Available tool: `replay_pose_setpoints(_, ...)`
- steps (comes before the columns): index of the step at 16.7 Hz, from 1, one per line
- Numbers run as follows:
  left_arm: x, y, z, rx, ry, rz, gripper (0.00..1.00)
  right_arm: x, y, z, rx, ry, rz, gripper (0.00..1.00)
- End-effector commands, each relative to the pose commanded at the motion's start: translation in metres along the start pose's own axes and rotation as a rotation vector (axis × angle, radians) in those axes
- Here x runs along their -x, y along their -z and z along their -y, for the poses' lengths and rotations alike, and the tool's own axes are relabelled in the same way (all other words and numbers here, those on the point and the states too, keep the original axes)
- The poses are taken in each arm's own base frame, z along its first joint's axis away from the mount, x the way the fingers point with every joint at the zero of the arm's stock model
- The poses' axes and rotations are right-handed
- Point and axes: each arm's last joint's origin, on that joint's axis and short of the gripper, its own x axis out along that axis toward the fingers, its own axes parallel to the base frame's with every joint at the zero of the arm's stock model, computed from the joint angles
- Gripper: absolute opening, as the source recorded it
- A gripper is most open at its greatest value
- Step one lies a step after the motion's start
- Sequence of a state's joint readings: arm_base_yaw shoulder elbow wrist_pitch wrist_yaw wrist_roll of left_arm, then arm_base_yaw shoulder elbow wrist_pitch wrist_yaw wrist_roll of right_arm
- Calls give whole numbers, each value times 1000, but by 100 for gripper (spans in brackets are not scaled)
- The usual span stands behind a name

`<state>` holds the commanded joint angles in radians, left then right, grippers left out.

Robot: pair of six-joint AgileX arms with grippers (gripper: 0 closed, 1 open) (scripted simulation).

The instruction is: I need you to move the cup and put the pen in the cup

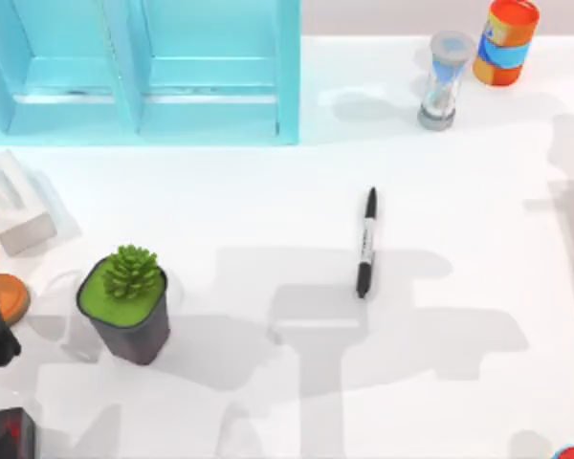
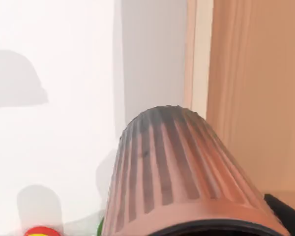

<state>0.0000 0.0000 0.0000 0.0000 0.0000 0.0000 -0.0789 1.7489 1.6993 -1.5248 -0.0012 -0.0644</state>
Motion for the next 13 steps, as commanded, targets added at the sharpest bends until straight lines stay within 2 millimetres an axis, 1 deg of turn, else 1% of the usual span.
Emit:
replay_pose_setpoints(5,0,0,0,0,0,0,100,-2,-1,0,-5,-3,-6,0)
replay_pose_setpoints(7,0,0,0,0,0,0,100,-9,-10,-12,-4,3,-13,0)
replay_pose_setpoints(8,0,0,0,0,0,0,100,-14,-18,-23,-3,7,-17,0)
replay_pose_setpoints(10,0,0,0,0,0,0,100,-30,-33,-54,0,20,-25,0)
replay_pose_setpoints(13,0,0,0,0,0,0,100,-59,-48,-117,1,42,-30,0)
